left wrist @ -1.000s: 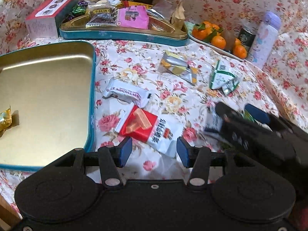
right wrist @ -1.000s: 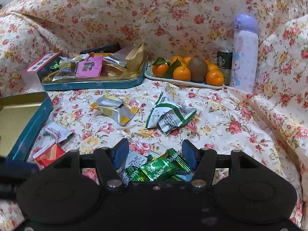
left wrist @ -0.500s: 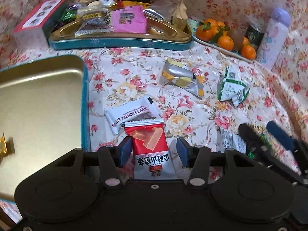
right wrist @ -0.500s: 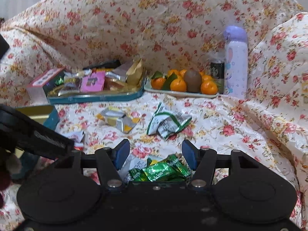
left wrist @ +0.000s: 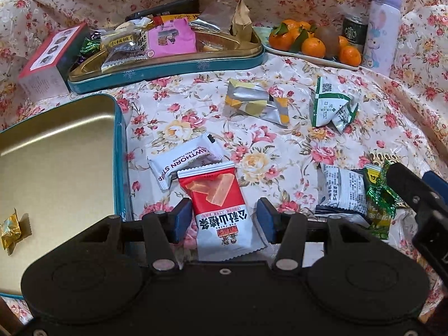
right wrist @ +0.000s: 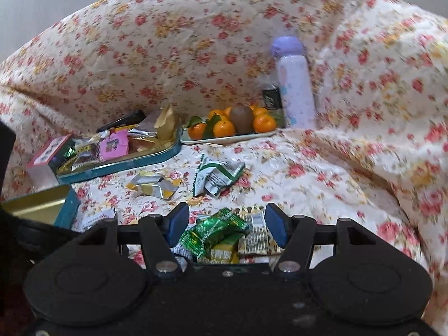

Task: Organize snacks
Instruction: 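Close the left gripper on the red packet while the right gripper grasps the green candy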

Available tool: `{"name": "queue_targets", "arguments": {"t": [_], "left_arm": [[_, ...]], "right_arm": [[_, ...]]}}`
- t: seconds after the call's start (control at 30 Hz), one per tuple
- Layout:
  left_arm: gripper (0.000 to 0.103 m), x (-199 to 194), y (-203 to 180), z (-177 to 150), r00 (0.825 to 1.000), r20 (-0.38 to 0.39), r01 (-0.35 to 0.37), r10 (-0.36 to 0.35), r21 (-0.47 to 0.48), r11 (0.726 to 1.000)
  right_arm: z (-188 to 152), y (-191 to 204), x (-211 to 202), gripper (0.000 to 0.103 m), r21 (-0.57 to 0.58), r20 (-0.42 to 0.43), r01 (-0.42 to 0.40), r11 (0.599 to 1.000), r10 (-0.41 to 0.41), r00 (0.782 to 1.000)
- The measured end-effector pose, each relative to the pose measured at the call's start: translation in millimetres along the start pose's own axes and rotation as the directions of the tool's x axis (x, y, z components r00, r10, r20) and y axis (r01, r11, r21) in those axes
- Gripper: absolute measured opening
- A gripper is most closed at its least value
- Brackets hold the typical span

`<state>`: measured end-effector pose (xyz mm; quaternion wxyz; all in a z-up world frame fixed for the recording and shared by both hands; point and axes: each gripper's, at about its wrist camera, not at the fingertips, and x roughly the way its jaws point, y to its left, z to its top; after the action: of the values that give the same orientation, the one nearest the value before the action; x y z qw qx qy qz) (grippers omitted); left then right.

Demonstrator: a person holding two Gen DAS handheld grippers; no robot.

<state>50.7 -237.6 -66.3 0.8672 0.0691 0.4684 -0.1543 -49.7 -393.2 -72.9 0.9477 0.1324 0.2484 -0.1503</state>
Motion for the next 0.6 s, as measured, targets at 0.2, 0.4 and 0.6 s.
{"name": "queue_targets", "arguments": {"t": [0.2, 0.4, 0.6], "left_arm": [[0.057, -1, 1, -5, 1.000, 0.026, 0.009, -0.010, 0.014, 1.000], [0.057, -2, 1, -7, 0.999, 0.035, 0.012, -0.012, 0.022, 1.000], [0.055, -3, 2, -7, 0.999, 0.032, 0.017, -0.018, 0.025, 1.000]], "right_arm": [[-3, 7, 2, 0.053, 0.078, -0.029, 0.003, 0.997, -0.001, 1.000], [-4, 15, 13, 0.034, 0.081, -0.059, 0.024, 0.996, -0.019, 0.998], [-7, 14, 11, 0.025, 0.048, -0.051, 0.058, 0.997, -0.056, 0.997]]}}
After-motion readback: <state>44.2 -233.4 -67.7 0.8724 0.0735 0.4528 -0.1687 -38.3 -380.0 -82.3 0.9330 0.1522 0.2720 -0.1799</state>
